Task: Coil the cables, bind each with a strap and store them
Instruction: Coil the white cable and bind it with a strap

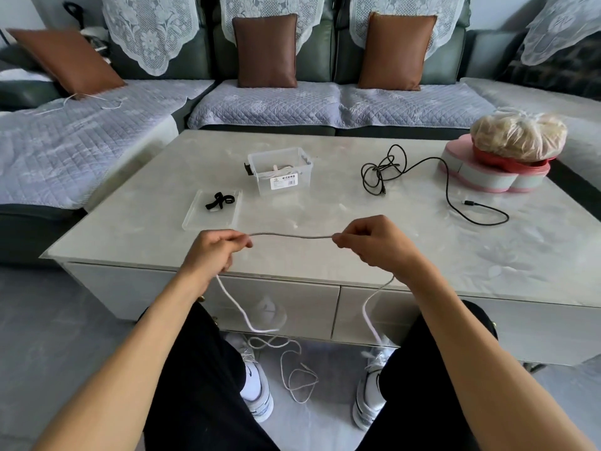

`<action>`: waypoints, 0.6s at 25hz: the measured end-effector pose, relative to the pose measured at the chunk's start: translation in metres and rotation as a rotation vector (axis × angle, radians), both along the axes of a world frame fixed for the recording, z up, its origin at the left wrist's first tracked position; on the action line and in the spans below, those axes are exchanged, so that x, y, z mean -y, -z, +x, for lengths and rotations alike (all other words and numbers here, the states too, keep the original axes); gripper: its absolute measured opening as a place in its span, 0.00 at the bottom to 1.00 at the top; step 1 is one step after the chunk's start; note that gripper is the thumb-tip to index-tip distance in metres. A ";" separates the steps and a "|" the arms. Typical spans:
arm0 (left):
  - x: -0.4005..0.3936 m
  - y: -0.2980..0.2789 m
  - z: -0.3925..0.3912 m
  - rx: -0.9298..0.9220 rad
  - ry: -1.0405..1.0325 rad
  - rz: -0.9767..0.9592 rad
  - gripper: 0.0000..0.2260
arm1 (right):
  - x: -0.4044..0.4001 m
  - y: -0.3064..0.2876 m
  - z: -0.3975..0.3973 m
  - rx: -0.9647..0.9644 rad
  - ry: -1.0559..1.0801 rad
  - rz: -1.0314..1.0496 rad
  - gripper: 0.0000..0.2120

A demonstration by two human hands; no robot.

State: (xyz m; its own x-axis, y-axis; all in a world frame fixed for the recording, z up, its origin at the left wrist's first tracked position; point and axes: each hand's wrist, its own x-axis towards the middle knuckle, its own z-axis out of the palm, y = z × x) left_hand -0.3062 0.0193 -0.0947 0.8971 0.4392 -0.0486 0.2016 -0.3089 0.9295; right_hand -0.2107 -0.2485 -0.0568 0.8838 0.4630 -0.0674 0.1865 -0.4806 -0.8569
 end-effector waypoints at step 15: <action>0.070 -0.012 0.022 0.179 0.431 0.389 0.08 | -0.019 -0.002 -0.006 0.109 -0.233 0.082 0.07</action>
